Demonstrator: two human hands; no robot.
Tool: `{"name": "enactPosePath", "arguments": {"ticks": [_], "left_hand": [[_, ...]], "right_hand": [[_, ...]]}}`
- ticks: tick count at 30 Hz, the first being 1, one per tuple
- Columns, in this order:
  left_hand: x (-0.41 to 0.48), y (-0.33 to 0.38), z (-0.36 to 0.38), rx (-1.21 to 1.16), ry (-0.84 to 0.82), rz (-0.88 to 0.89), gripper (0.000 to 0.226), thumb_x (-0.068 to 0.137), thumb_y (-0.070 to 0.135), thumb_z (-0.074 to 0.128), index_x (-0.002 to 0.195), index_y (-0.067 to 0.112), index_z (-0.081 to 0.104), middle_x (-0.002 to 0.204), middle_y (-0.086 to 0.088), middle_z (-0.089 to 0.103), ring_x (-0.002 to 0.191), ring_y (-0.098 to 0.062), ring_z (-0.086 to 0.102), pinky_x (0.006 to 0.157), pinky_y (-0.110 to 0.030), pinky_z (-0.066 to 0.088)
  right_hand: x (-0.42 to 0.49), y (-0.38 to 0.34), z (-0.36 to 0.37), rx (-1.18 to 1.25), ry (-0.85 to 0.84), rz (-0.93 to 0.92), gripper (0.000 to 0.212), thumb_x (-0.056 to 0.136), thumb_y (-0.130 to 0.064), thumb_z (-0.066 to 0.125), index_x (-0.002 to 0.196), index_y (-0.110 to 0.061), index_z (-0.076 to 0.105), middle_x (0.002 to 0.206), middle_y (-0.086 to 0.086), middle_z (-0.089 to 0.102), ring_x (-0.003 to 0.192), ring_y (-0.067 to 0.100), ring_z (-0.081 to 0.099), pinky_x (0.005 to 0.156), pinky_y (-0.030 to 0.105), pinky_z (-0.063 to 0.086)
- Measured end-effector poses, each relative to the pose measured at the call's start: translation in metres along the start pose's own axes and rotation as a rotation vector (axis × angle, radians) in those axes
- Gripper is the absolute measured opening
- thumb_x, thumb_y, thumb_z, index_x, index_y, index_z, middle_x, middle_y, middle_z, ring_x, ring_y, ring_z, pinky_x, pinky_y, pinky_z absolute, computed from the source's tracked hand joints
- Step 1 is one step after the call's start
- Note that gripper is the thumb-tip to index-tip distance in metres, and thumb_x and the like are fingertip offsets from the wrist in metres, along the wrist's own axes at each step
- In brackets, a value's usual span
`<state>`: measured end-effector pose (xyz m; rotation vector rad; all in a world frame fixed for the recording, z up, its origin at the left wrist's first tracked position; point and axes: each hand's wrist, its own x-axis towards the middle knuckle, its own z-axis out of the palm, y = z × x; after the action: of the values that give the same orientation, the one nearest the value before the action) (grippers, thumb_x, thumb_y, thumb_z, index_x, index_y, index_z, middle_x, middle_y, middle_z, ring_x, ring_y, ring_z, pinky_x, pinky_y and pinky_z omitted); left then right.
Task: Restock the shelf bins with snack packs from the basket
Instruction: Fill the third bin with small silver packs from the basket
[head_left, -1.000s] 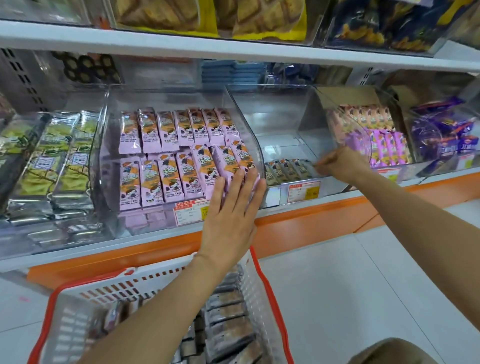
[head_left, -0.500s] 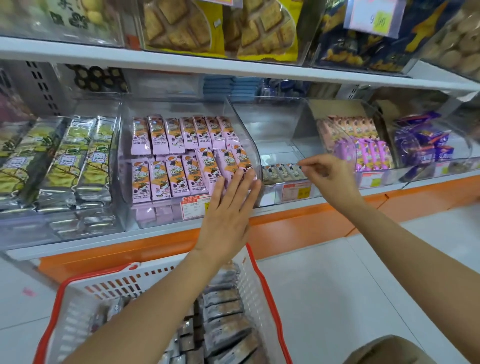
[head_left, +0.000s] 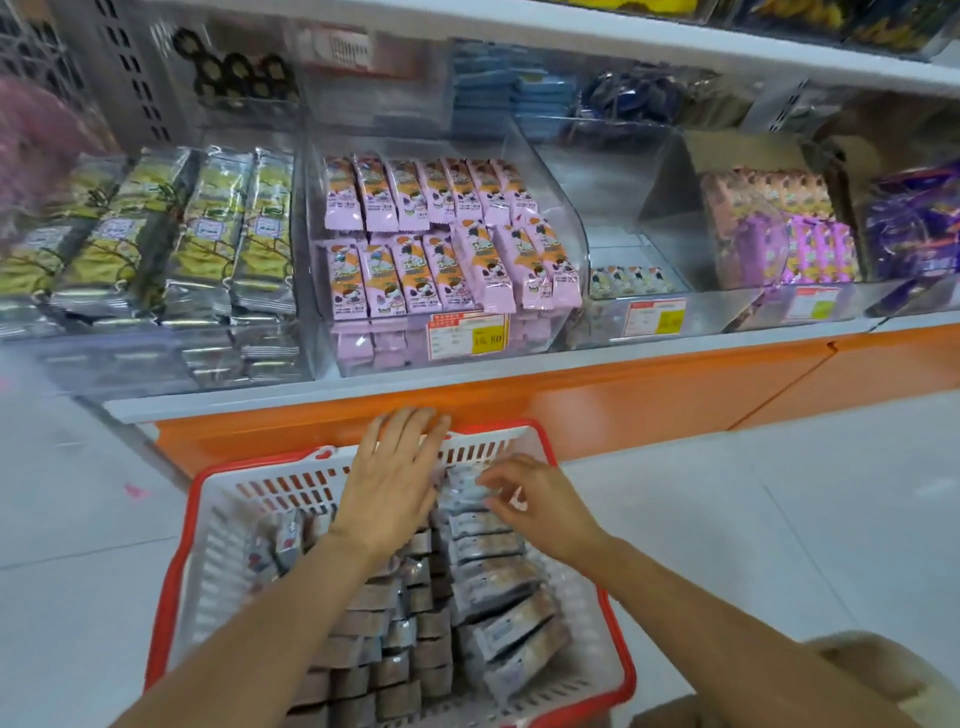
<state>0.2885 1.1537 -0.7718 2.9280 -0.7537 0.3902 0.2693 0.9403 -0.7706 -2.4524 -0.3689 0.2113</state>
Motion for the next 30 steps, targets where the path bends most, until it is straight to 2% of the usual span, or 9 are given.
{"name": "enactPosePath", "arguments": {"ticks": [3, 6, 10, 13, 17, 22, 25, 27, 30], "left_hand": [[-0.014, -0.016, 0.026, 0.037, -0.172, -0.090, 0.078, 0.067, 0.026, 0.081, 0.137, 0.004, 0.054, 0.133, -0.016, 0.055, 0.126, -0.036, 0.049, 0.111, -0.051, 0.025], [-0.027, -0.030, 0.049, 0.060, -0.292, -0.144, 0.089, 0.074, 0.035, 0.079, 0.147, 0.004, 0.041, 0.148, -0.017, 0.047, 0.138, -0.037, 0.041, 0.118, -0.051, 0.012], [-0.038, -0.036, 0.069, 0.056, -0.306, -0.143, 0.090, 0.077, 0.033, 0.075, 0.151, 0.003, 0.033, 0.156, -0.016, 0.035, 0.145, -0.035, 0.031, 0.118, -0.053, 0.014], [-0.039, -0.035, 0.077, 0.045, -0.280, -0.158, 0.091, 0.073, 0.026, 0.076, 0.150, 0.003, 0.035, 0.155, -0.017, 0.036, 0.145, -0.037, 0.032, 0.116, -0.055, 0.016], [-0.041, -0.035, 0.082, 0.034, -0.279, -0.150, 0.100, 0.065, 0.029, 0.082, 0.150, 0.002, 0.036, 0.154, -0.018, 0.038, 0.144, -0.038, 0.033, 0.115, -0.056, 0.017], [-0.040, -0.037, 0.080, 0.007, -0.297, -0.171, 0.094, 0.074, 0.027, 0.077, 0.152, 0.004, 0.030, 0.155, -0.016, 0.037, 0.145, -0.037, 0.031, 0.117, -0.053, 0.013], [-0.036, -0.032, 0.070, -0.012, -0.352, -0.177, 0.082, 0.095, 0.031, 0.054, 0.157, 0.008, 0.006, 0.164, -0.014, 0.014, 0.152, -0.033, 0.009, 0.123, -0.047, -0.004], [-0.031, -0.028, 0.060, -0.088, -0.358, -0.188, 0.072, 0.098, 0.030, 0.048, 0.157, 0.008, 0.013, 0.163, -0.015, 0.017, 0.151, -0.033, 0.010, 0.122, -0.044, -0.003], [-0.019, -0.016, 0.035, -0.311, -0.304, -0.235, 0.054, 0.102, 0.030, 0.043, 0.152, 0.013, 0.033, 0.154, -0.011, 0.038, 0.144, -0.028, 0.030, 0.121, -0.039, 0.016]], "right_hand": [[-0.002, 0.010, 0.035, -0.094, -0.169, 0.102, 0.030, 0.091, -0.027, 0.065, 0.120, -0.019, 0.064, 0.117, -0.001, 0.063, 0.103, 0.017, 0.062, 0.090, 0.027, 0.048], [-0.004, 0.016, 0.058, -0.229, -0.308, 0.055, 0.036, 0.092, -0.031, 0.063, 0.126, -0.017, 0.062, 0.127, 0.004, 0.058, 0.115, 0.022, 0.055, 0.092, 0.028, 0.042], [-0.005, 0.028, 0.082, -0.329, -0.447, 0.022, 0.039, 0.088, -0.034, 0.066, 0.123, -0.016, 0.062, 0.125, 0.008, 0.059, 0.113, 0.026, 0.056, 0.093, 0.034, 0.045], [-0.003, 0.032, 0.092, -0.426, -0.547, 0.000, 0.043, 0.086, -0.036, 0.068, 0.125, -0.019, 0.060, 0.123, 0.007, 0.058, 0.114, 0.026, 0.054, 0.092, 0.035, 0.042], [-0.001, 0.035, 0.098, -0.534, -0.658, -0.023, 0.043, 0.089, -0.032, 0.066, 0.128, -0.017, 0.056, 0.127, 0.010, 0.055, 0.116, 0.031, 0.051, 0.093, 0.039, 0.043], [0.002, 0.034, 0.085, -0.384, -0.450, -0.029, 0.047, 0.088, -0.028, 0.066, 0.132, -0.019, 0.054, 0.121, 0.007, 0.060, 0.108, 0.026, 0.057, 0.081, 0.031, 0.042], [0.007, 0.027, 0.058, -0.198, -0.287, 0.037, 0.049, 0.084, -0.022, 0.067, 0.132, -0.024, 0.055, 0.120, 0.001, 0.061, 0.102, 0.018, 0.059, 0.081, 0.028, 0.045], [0.008, 0.023, 0.038, -0.039, -0.211, 0.092, 0.048, 0.081, -0.019, 0.068, 0.127, -0.028, 0.057, 0.112, -0.002, 0.061, 0.090, 0.011, 0.057, 0.078, 0.026, 0.046], [0.008, 0.013, 0.005, 0.166, -0.057, 0.120, 0.041, 0.076, -0.019, 0.064, 0.116, -0.028, 0.063, 0.115, -0.004, 0.059, 0.092, 0.011, 0.057, 0.082, 0.028, 0.050]]}}
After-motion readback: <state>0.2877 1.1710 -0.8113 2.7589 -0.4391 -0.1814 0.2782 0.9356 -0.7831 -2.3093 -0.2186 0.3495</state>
